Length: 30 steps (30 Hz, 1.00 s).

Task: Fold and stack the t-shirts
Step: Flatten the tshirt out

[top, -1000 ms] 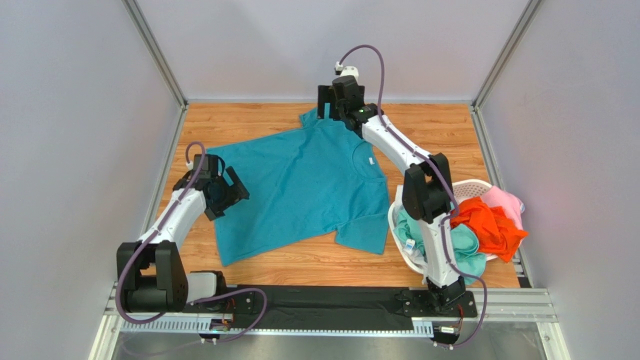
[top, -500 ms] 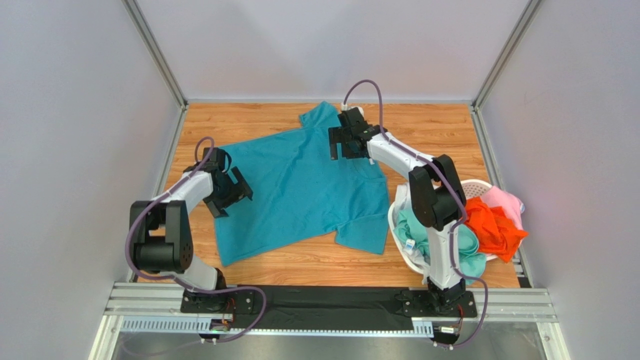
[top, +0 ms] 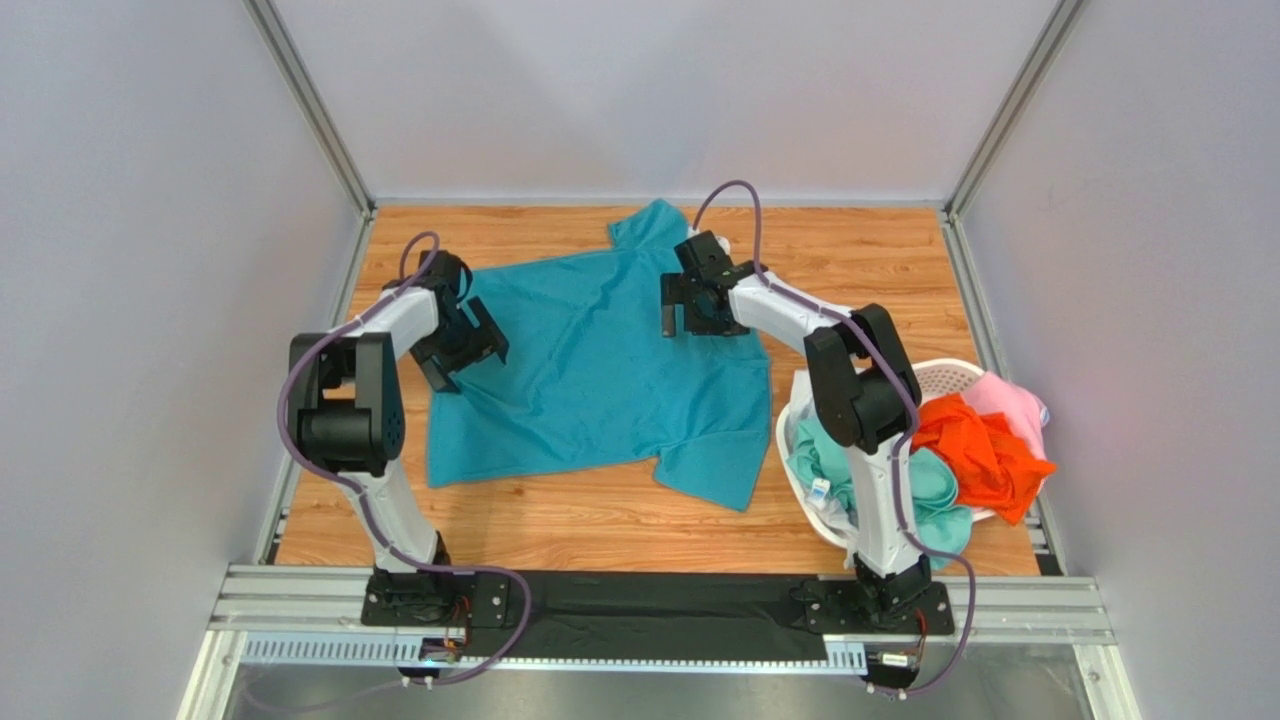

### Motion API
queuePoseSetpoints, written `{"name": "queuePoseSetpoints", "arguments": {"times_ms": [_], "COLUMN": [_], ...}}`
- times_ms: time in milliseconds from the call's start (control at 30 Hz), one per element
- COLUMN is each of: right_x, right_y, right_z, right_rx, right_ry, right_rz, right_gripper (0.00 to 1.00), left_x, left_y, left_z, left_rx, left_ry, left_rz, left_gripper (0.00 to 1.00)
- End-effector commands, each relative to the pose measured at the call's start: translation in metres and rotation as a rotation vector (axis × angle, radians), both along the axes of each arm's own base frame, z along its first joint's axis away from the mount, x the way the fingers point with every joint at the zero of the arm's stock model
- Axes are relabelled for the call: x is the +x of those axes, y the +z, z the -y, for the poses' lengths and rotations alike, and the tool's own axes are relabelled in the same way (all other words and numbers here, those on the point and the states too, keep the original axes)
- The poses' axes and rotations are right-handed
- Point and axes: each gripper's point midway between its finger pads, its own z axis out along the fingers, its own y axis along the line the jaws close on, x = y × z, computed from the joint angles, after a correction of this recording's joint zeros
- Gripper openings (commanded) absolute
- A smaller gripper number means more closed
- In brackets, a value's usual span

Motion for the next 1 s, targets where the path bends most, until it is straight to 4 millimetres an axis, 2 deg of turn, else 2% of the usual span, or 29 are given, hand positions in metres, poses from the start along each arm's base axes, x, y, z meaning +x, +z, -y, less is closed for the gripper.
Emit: {"name": "queuePoseSetpoints", "arguments": {"times_ms": [0,33,67,133,167,233,267,333,367,500,567,633,667,700,733,767,800,833,867,900,933,967], "right_x": [-0.006,-0.005,-0.005,-0.003,-0.003,-0.003,-0.003,-0.001,0.001,0.011,0.019,0.025,0.027,0.027,0.025,0.017,0.012,0.004,-0.002,-0.021,-0.029,-0.038], "right_y": [-0.018,-0.02,-0.022,-0.027,-0.029,-0.031,-0.031,-0.033,-0.032,-0.02,0.001,0.022,0.032,0.054,0.064,0.068,0.087,0.093,0.098,0.083,0.1,0.101], "right_z": [0.007,0.009,0.011,0.014,0.016,0.017,0.018,0.021,0.022,0.019,0.015,0.012,0.011,0.007,0.005,0.002,0.001,-0.002,-0.003,-0.003,-0.002,-0.006], "right_rx": [0.013,0.006,0.0,0.009,0.014,0.017,0.017,0.004,0.004,0.01,0.024,0.033,0.038,0.057,0.051,0.043,0.049,0.047,0.051,0.032,0.053,0.052], "right_ry": [-0.052,-0.05,-0.054,-0.07,-0.077,-0.087,-0.095,-0.119,-0.13,-0.142,-0.13,-0.104,-0.095,-0.079,-0.051,-0.029,-0.012,0.009,0.018,0.034,0.034,0.046], "right_rz": [-0.057,-0.058,-0.062,-0.075,-0.083,-0.091,-0.089,-0.082,-0.077,-0.043,-0.009,0.031,0.05,0.089,0.109,0.116,0.154,0.165,0.18,0.146,0.179,0.188], "right_gripper": [1.0,1.0,1.0,1.0,1.0,1.0,1.0,1.0,1.0,1.0,1.0,1.0,1.0,1.0,1.0,1.0,1.0,1.0,1.0,1.0,1.0,1.0], "left_x": [0.013,0.013,0.025,0.036,0.038,0.05,0.052,0.067,0.069,0.082,0.083,0.079,0.077,0.074,0.062,0.056,0.05,0.032,0.023,0.014,-0.008,-0.019], "left_y": [-0.006,-0.006,-0.007,-0.005,-0.013,-0.012,-0.017,-0.011,-0.015,-0.001,0.015,0.026,0.043,0.05,0.049,0.068,0.071,0.064,0.078,0.078,0.077,0.075], "left_z": [-0.006,-0.009,-0.016,-0.025,-0.026,-0.028,-0.029,-0.023,-0.022,-0.023,-0.024,-0.027,-0.027,-0.03,-0.029,-0.028,-0.036,-0.036,-0.038,-0.04,-0.04,-0.042], "left_rx": [0.041,0.05,0.059,0.043,0.028,-0.005,-0.007,-0.041,-0.046,-0.048,-0.036,-0.02,-0.013,0.004,0.004,0.004,0.046,0.054,0.063,0.08,0.086,0.102], "left_ry": [-0.01,-0.014,-0.006,0.014,0.015,0.02,0.021,0.0,-0.007,-0.017,-0.022,-0.018,-0.022,-0.015,-0.015,-0.005,0.016,0.025,0.051,0.066,0.084,0.099], "left_rz": [-0.032,-0.057,-0.06,-0.068,-0.086,-0.071,-0.081,-0.051,-0.057,-0.035,-0.01,0.005,0.039,0.052,0.037,0.078,0.082,0.052,0.083,0.088,0.081,0.08], "left_gripper": [0.98,0.98,0.98,0.98,0.98,0.99,0.99,1.0,1.0,1.0,1.0,1.0,1.0,1.0,1.0,1.0,1.0,1.0,1.0,1.0,1.0,1.0]}}
